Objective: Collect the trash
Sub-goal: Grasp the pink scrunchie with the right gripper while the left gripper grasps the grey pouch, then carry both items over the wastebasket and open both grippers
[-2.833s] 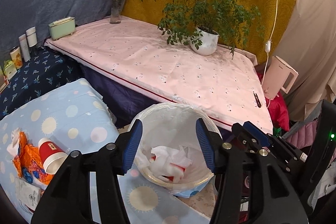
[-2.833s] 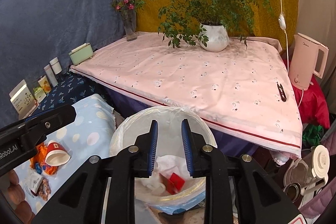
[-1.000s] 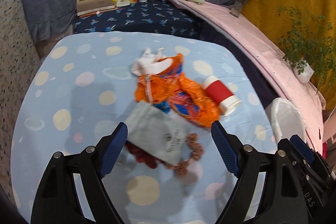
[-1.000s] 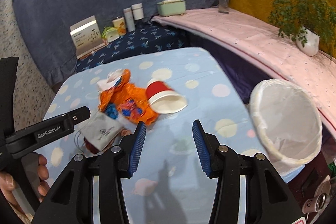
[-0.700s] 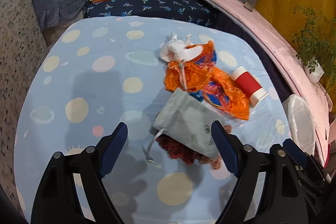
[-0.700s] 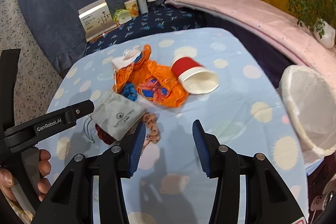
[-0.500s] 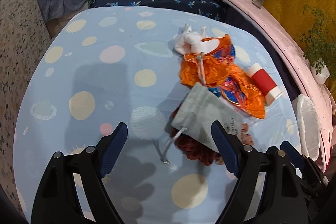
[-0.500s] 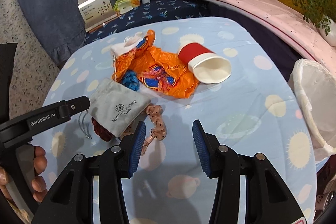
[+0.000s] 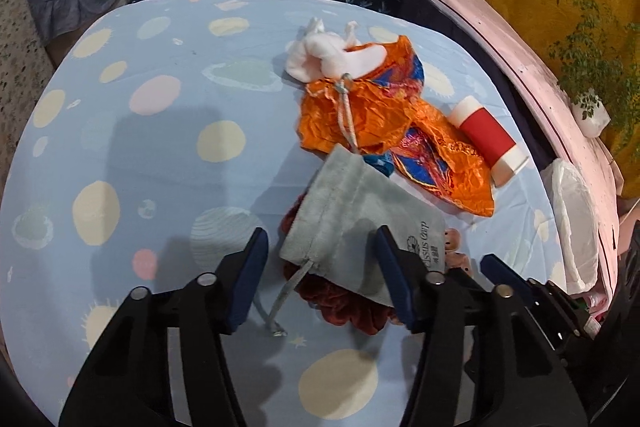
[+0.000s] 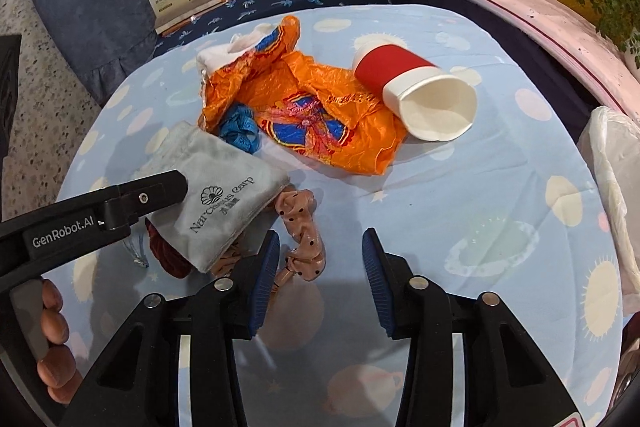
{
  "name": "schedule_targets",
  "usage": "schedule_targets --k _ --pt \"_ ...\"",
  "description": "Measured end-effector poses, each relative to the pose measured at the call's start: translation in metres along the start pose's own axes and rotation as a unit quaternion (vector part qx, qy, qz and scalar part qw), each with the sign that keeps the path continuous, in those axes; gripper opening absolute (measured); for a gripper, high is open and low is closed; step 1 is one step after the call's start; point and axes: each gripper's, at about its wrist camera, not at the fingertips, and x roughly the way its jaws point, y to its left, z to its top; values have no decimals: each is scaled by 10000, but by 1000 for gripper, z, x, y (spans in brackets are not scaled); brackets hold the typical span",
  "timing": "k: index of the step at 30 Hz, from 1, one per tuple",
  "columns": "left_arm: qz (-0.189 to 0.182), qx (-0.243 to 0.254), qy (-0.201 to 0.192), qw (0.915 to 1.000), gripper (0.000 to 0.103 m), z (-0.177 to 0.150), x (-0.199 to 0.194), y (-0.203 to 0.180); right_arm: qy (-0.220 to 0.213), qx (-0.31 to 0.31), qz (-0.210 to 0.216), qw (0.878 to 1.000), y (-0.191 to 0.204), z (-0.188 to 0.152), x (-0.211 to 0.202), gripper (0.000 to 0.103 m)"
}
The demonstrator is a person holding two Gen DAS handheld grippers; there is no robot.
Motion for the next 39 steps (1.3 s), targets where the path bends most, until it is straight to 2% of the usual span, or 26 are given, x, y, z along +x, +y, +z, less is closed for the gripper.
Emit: schedule_targets --k 3,4,6,7,10,22,29,39 --pt "12 112 2 9999 36 -1 1 -5 110 -32 18 9999 1 -1 7 27" --pt "16 132 -11 9999 27 -1 0 -5 105 -45 4 9999 2 -2 8 23" --pt "-40 132 -24 9999 24 0 -1 -6 96 -100 -10 9999 3 -2 8 14" --pt "-83 114 -37 9999 19 -1 -3 -5 90 -110 -5 9999 3 -2 7 11" --pt "-126 113 -92 9998 9 0 -8 -7 -19 -122 -62 9999 1 0 0 9" --pt "-442 443 -658 9959 8 9 -64 -49 -826 182 -134 9963 -31 21 -73 9" --pt "-694 777 -929 9902 7 20 -89 -94 -1354 429 -284 9895 -63 28 -122 9" --pt "-1093 1378 -1175 9774 6 24 -114 -177 -1873 754 -625 9774 -118 28 -175 9"
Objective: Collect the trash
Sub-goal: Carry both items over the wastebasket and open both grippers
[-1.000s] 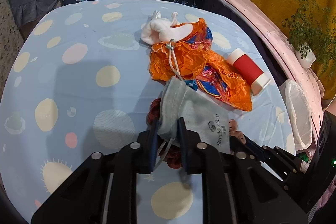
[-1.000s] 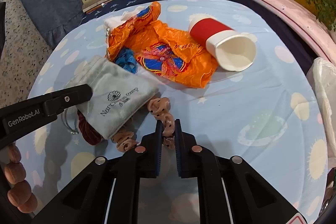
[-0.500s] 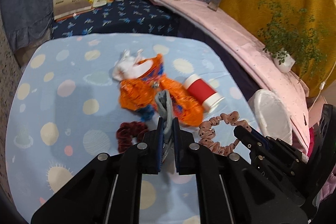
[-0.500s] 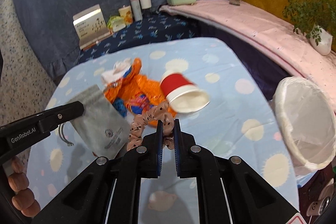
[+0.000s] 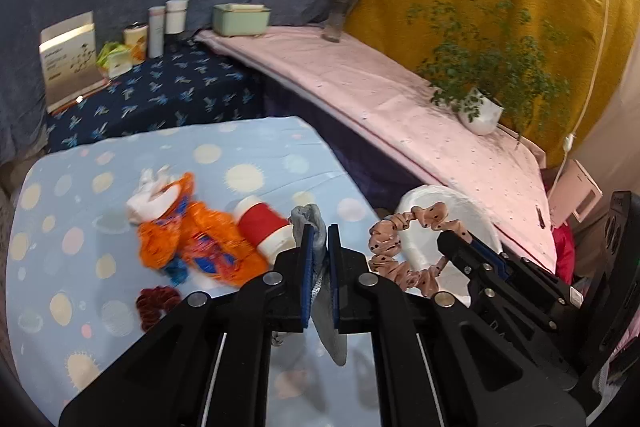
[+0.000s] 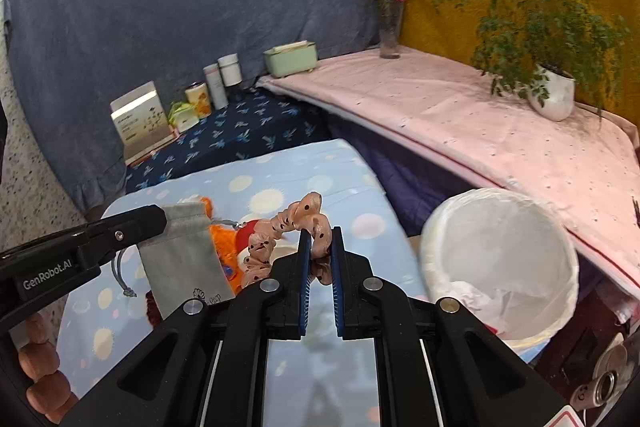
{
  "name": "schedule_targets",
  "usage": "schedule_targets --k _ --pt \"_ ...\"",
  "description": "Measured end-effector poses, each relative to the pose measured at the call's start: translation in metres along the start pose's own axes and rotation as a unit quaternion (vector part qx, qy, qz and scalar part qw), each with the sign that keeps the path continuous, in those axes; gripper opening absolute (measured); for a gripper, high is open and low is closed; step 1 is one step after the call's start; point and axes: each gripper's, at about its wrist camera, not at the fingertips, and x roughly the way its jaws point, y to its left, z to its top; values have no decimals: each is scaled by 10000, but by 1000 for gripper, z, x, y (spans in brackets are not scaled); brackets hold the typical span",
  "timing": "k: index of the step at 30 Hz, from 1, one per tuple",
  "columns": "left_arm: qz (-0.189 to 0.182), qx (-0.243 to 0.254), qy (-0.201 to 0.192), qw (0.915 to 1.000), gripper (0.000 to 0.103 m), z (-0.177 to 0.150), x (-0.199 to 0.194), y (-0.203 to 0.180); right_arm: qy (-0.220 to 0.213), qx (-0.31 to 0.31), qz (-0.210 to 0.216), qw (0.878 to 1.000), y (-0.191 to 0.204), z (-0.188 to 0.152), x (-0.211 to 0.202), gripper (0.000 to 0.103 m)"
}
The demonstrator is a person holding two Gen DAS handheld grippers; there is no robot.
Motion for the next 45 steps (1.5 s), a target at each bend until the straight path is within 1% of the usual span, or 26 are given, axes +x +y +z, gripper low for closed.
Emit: schedule_targets --k 4,10,19,27,36,38,39,40,42,43,44,45 --pt "-148 257 -58 9995 6 9 4 -33 -127 125 -198 9996 -27 4 -10 9" --pt "-361 565 -40 9977 6 19 16 -78 -259 327 -549 9976 -71 9 -24 9" --pt "-722 892 32 9934 6 28 40 -139 -321 675 -1038 9918 -134 9 -35 9" --pt "-921 1127 198 9891 7 27 65 -176 -241 886 -1337 9868 -173 4 -33 9" --pt "-1042 1218 426 9862 7 25 91 -198 -154 990 -1438 9845 -191 3 -24 9" --pt "-1067 1203 481 9858 8 24 97 -200 -127 989 -1455 9843 -193 3 -21 10" --pt "-1075 1200 481 9858 8 23 99 -201 -115 994 -1463 9842 -194 3 -19 12" --pt "-1079 1203 477 9857 9 23 100 -201 -105 1013 -1463 9840 -195 3 -18 17" --pt "-1042 1153 476 9867 23 23 104 -200 -94 1060 -1456 9836 -198 3 -15 17" --pt "-1017 1090 479 9877 39 23 105 -199 -67 1066 -1443 9838 -198 4 -14 18" --pt "-999 1014 457 9888 48 23 106 -197 -61 1061 -1451 9837 -199 4 -13 19" --pt "-995 962 428 9894 49 23 106 -195 -68 1046 -1456 9838 -199 4 -12 21"
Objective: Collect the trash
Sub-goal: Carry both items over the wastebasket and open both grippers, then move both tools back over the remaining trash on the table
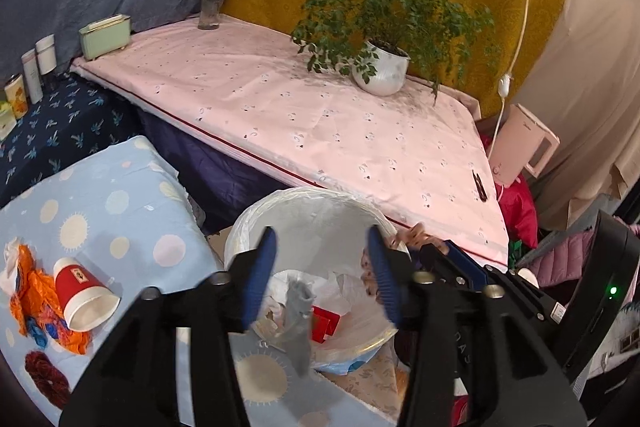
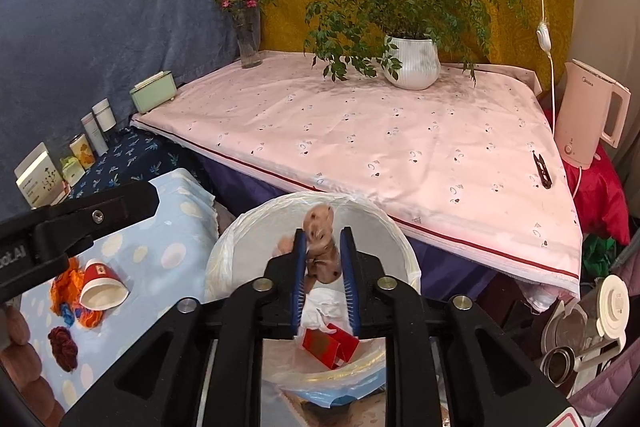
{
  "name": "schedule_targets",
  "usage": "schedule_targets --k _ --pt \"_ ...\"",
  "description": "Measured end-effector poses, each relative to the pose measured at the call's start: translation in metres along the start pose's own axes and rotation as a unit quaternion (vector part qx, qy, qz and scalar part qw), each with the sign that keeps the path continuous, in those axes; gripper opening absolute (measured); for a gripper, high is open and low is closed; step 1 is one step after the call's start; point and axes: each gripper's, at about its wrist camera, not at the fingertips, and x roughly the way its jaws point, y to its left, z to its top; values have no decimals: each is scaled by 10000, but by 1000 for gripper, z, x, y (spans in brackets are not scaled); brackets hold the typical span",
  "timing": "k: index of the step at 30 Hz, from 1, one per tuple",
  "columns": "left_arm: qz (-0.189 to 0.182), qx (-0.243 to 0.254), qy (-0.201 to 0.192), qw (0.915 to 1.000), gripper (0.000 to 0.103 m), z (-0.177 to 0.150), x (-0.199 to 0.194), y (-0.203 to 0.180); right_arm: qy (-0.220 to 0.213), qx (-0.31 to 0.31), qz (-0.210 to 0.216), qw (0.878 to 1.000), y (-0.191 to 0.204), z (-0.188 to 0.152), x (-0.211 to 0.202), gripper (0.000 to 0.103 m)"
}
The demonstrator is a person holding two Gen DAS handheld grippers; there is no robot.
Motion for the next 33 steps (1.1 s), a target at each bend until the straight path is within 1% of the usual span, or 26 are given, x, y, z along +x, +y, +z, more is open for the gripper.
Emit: schedule_targets --k 2,4,6,19,26,31,33 --pt "47 -18 24 10000 53 -1 1 3 -17 -25 -14 10000 1 0 0 22" --pt "95 -68 26 9999 54 -2 1 7 -26 -32 -4 10000 3 1 -1 27" --pt "129 -127 16 9998 56 -2 -1 11 -50 -52 5 10000 4 1 -2 29" --pt "355 -412 -95 9985 56 -11 -20 41 -76 -235 114 9996 26 -1 -12 30" --pt "553 -610 -144 9965 56 -20 -33 61 -82 -397 274 9988 47 -5 -20 31" --pt "754 -767 -198 9940 56 -27 -46 79 -87 -526 415 9977 66 -10 -26 36" --pt "899 -836 -229 9922 62 -32 -52 88 -72 -596 482 9970 75 -12 -28 36"
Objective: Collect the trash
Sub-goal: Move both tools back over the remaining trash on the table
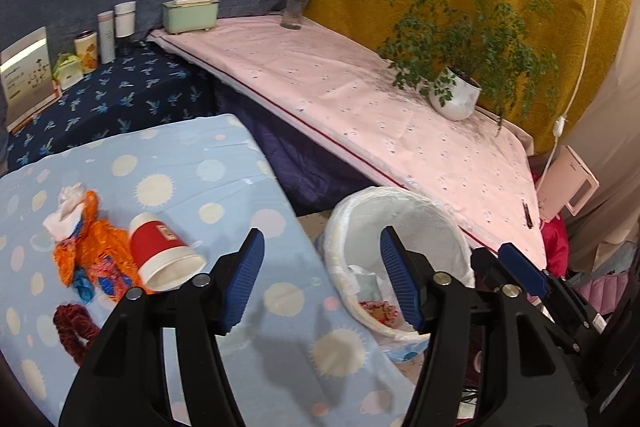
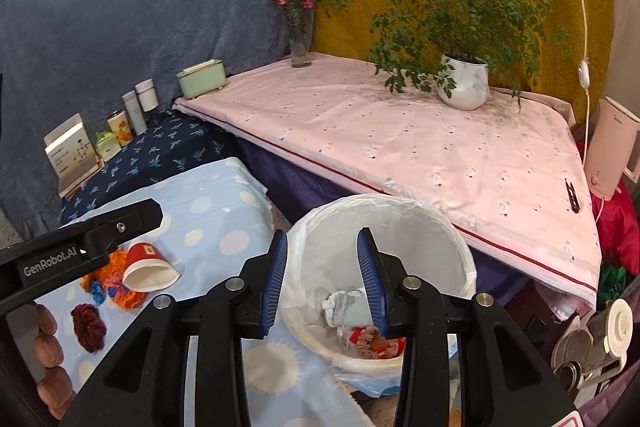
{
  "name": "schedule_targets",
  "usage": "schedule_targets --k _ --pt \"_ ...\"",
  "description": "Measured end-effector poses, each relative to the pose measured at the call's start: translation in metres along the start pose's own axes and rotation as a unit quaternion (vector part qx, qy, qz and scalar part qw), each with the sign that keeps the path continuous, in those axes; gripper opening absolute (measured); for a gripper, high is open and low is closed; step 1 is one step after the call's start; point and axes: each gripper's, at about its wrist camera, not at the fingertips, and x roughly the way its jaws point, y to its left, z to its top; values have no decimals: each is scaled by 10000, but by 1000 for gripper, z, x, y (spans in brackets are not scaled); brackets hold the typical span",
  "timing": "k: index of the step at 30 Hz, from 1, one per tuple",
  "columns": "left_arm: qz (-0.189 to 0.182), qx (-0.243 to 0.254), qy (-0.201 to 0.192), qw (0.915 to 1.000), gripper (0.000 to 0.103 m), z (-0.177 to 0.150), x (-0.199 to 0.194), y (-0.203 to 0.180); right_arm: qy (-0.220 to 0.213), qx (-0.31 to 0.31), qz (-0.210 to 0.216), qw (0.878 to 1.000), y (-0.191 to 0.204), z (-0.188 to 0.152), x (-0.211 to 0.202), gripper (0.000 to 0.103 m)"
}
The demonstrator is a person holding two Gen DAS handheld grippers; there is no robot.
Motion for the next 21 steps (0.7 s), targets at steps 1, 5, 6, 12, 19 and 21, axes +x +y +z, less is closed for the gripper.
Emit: schedule_targets --k 1,5,6,12,19,21 --pt "57 -56 -24 10000 65 -2 -3 5 2 -37 31 10000 5 -1 -1 37" --pt "246 -278 -38 9993 67 -9 -10 27 34 -152 174 9997 26 -5 -3 39" --pt "306 -338 -28 9990 67 -11 -12 35 42 -185 212 9996 32 -7 -3 39" --pt "632 -732 63 9953 75 -28 -19 81 135 -397 449 9981 66 -18 -3 40" --pt "1040 -1218 124 9870 75 -50 -27 140 286 -608 733 9950 107 -32 0 43" --pt "1152 -1378 163 9836 75 -57 -29 157 326 -681 806 9939 120 -37 1 44"
